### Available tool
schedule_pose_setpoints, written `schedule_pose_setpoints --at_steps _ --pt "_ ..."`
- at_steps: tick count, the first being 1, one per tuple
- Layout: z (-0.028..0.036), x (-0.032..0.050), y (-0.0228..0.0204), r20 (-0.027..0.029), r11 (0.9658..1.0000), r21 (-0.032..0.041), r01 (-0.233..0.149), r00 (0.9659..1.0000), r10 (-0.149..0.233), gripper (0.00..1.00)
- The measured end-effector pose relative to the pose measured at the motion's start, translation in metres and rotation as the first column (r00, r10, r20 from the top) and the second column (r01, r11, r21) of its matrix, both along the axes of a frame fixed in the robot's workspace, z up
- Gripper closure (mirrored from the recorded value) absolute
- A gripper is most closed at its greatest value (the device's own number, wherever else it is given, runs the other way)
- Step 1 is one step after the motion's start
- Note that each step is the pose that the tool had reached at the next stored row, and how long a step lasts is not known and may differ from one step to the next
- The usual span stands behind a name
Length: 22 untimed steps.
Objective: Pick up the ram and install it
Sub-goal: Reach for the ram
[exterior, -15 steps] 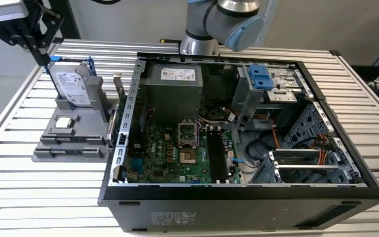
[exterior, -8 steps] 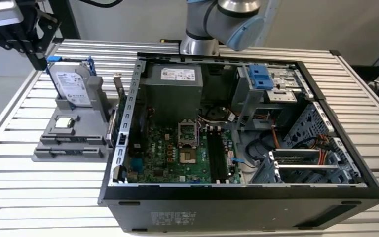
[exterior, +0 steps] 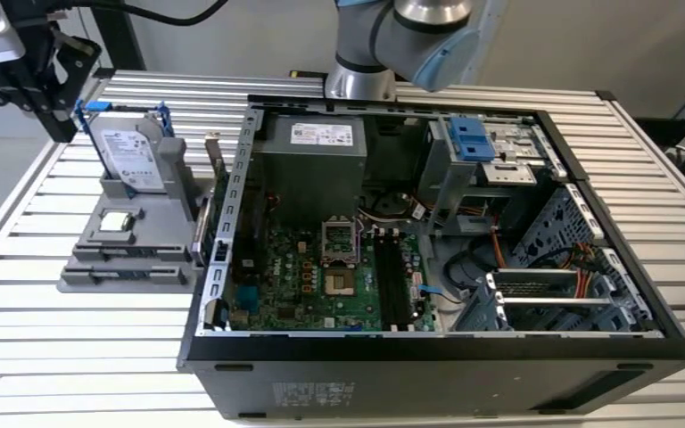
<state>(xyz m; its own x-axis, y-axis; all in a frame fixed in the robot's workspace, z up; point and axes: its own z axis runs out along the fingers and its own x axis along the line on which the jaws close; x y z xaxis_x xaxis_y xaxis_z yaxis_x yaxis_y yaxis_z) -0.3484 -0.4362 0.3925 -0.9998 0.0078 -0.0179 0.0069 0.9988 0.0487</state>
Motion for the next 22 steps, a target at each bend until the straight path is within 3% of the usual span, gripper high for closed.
schedule_pose_setpoints --at_steps 6,9,22 --pt "0.0 -0.0002 -0.0176 0.0 1.0 0.0 0.001 1.0 -0.001 1.0" --pt "-0.0001 -0.0002 -0.0233 0.0001 1.0 0.0001 0.001 1.0 -0.001 1.0" --pt "0.0 -0.0002 -0.0242 0.0 1.0 0.0 0.001 1.0 -0.001 1.0"
